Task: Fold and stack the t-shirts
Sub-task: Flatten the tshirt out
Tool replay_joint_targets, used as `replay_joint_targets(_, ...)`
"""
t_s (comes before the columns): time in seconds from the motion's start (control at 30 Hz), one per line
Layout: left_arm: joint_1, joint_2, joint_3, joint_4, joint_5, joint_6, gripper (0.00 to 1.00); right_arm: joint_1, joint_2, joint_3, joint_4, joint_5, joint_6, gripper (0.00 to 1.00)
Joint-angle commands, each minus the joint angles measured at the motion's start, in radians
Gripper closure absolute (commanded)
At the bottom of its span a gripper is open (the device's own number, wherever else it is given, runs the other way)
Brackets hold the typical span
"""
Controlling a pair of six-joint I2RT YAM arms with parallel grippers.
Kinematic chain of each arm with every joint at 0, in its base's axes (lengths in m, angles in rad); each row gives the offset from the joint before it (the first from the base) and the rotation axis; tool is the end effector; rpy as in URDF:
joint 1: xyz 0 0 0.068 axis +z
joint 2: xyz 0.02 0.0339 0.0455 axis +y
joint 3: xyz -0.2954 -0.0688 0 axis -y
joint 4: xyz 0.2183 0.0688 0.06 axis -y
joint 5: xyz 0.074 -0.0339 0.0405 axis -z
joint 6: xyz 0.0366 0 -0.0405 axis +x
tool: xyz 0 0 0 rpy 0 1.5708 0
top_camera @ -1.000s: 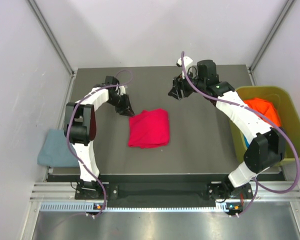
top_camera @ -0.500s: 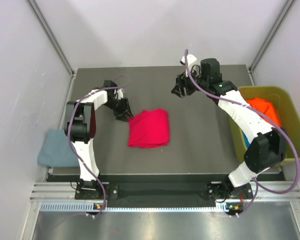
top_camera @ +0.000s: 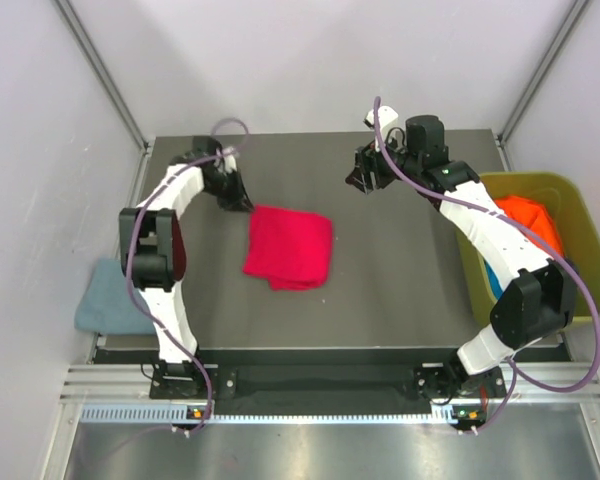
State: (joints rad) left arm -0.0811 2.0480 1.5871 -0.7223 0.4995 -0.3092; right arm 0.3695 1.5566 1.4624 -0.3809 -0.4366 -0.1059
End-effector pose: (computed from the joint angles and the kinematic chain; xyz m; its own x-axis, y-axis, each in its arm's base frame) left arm 0.4152 -0.0513 0.2343 -0.9556 -0.1903 -0.2251 -0.0412 0.8423 -0.5374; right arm 0.3059 0.1351 0.3990 -0.3525 -0.2392 -0.9047 -0.7192 0.6878 0.0983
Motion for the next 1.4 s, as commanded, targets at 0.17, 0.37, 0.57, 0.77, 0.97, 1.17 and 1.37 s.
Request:
replay_joint_targets(0.17,0.073,-0.267,0.335,0.099,-0.04,0.093,1.0,-0.012,-0.02,0.033,0.063,-0.007,-0.002,0.38)
replay_joint_targets(0.37,-0.015,-0.293,0.398,0.147,-0.013,0.049,1.0,-0.012,-0.015,0.058,0.066,-0.007,0.005,0.38)
replay_joint_targets(0.57,-0.161,-0.252,0.321,0.17,0.034,-0.019,1.0,-0.026,-0.038,0.03,0.066,0.004,-0.005,0.38)
replay_joint_targets(0.77,-0.273,-0.181,0.301,0.176,0.158,-0.048,1.0,-0.047,-0.076,-0.004,0.06,0.016,-0.012,0.38)
replay_joint_targets(0.97,-0.301,-0.244,0.159,0.097,0.275,0.005,1.0,-0.075,-0.078,-0.014,0.066,0.027,-0.005,0.38)
replay_joint_targets(1.17,-0.289,-0.431,-0.177,0.032,0.214,-0.019,1.0,-0.081,-0.03,0.027,0.08,0.033,0.02,0.38)
replay_joint_targets(1.37,-0.048,-0.428,-0.069,-0.034,-0.165,0.027,1.0,-0.081,0.008,0.072,0.086,0.032,0.026,0.38)
